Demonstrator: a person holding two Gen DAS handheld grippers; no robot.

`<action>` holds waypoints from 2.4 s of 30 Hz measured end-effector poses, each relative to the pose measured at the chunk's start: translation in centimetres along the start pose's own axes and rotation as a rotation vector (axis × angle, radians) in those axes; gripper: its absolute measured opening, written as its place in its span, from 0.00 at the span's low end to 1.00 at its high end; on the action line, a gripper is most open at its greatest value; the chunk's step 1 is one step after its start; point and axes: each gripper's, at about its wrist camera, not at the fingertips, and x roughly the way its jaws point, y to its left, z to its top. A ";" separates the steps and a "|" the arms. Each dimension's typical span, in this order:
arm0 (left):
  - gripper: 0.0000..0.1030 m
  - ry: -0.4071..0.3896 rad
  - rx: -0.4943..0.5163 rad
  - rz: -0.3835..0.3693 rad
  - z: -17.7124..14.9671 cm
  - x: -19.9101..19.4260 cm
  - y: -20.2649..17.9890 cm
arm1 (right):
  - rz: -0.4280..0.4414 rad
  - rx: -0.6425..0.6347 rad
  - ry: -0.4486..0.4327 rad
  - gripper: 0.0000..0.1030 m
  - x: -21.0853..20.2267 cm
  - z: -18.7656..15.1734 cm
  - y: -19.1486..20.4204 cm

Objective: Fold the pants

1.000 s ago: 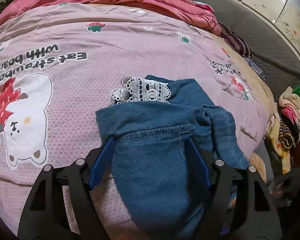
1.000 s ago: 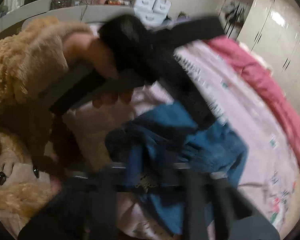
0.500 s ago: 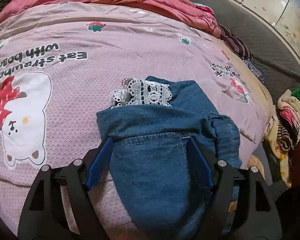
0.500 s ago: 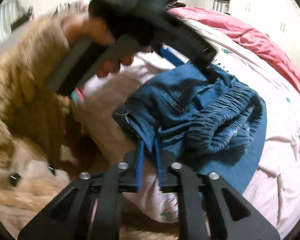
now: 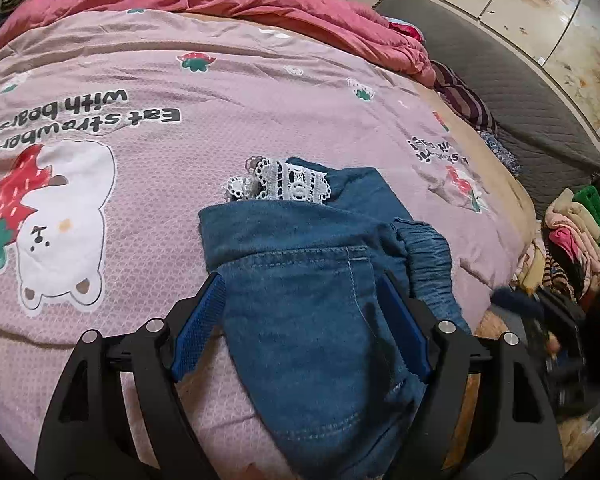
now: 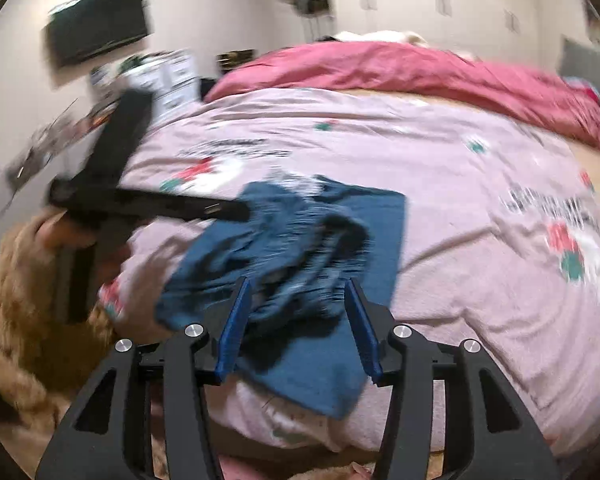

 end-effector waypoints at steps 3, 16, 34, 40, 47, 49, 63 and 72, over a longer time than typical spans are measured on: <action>0.71 -0.016 0.003 0.018 -0.5 -0.6 0.2 | -0.034 0.082 0.008 0.47 0.5 0.2 -2.2; 0.71 0.054 -0.078 -0.094 -3.7 -0.8 3.2 | -0.014 0.225 0.110 0.52 3.8 -0.3 -5.7; 0.57 0.113 -0.119 -0.170 -3.5 1.5 1.1 | 0.121 0.303 0.166 0.47 6.3 0.4 -7.5; 0.57 0.099 -0.127 -0.155 -3.3 2.1 0.7 | 0.136 0.254 0.168 0.43 6.9 0.6 -6.5; 0.34 0.063 -0.065 -0.098 -3.1 1.4 -0.5 | 0.086 0.168 0.121 0.19 6.0 0.7 -4.9; 0.28 0.044 -0.038 -0.081 -2.9 0.8 -0.9 | 0.065 0.141 0.098 0.16 5.5 0.9 -4.1; 0.26 -0.040 0.061 0.026 2.9 -0.4 -2.0 | 0.037 0.007 -0.034 0.09 5.7 7.4 -2.3; 0.26 -0.050 0.079 0.097 6.2 1.4 -0.4 | 0.021 0.009 -0.024 0.09 9.4 10.5 -3.5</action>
